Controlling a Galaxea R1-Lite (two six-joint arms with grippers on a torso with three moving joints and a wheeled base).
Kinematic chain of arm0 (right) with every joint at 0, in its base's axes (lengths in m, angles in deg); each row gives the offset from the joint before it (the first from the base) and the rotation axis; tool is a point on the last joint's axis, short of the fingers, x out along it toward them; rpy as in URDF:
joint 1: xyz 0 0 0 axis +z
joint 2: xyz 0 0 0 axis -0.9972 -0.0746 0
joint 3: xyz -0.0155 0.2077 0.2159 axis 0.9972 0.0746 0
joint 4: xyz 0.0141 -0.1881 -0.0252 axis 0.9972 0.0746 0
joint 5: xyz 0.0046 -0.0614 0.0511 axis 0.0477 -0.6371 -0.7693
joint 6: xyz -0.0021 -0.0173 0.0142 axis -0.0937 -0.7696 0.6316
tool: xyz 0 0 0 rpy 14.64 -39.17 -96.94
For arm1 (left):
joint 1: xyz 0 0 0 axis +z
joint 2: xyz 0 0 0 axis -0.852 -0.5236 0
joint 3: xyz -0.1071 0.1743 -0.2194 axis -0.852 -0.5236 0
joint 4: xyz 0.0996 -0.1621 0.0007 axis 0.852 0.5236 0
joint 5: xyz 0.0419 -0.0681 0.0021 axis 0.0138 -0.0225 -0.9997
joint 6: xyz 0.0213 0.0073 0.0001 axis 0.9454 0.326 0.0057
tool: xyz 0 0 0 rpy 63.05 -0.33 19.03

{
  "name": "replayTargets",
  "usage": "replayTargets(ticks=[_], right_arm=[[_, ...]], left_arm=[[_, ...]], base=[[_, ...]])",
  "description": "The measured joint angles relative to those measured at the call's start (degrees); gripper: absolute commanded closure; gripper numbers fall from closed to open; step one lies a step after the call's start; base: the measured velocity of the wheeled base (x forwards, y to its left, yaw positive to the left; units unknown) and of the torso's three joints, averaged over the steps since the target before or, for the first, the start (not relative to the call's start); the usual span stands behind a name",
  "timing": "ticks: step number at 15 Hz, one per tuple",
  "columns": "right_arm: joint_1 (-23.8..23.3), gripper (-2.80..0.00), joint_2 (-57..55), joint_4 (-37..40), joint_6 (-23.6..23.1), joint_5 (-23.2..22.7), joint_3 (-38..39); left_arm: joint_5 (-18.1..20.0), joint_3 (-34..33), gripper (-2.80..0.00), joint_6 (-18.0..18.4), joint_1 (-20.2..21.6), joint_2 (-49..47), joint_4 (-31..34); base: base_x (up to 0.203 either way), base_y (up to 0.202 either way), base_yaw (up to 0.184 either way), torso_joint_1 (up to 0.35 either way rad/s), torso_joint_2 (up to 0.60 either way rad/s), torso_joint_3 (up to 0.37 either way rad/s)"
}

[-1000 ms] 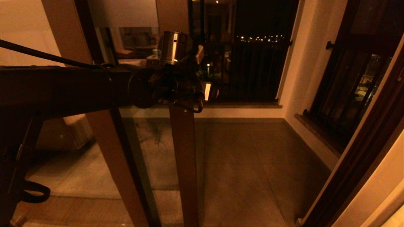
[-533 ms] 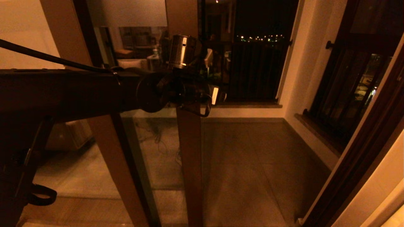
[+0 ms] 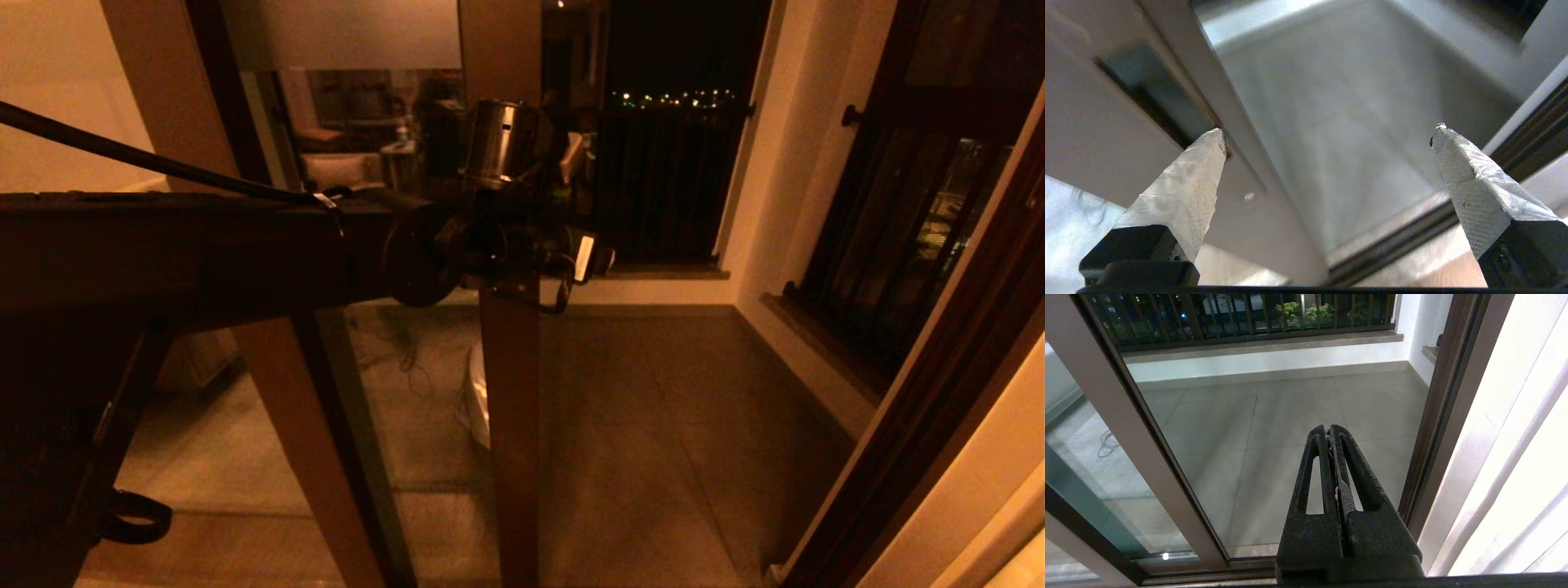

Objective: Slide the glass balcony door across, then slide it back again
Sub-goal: Close the slid door

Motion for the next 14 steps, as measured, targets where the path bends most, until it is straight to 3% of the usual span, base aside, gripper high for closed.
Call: replayTargets(ticks=[3, 14], right_arm=[[0.0, 0.0, 0.0, 0.0, 0.0, 0.0, 0.0], [0.0, 0.0, 0.0, 0.0, 0.0, 0.0, 0.0]], left_arm=[[-0.4, 0.0, -2.8, 0.7, -0.1, -1.7, -6.8], [-0.1, -0.2, -2.8, 0.6, -1.8, -2.7, -6.7]], base=[[0.0, 0.0, 0.0, 0.0, 0.0, 0.0], [0.0, 0.0, 0.0, 0.0, 0.0, 0.0]])
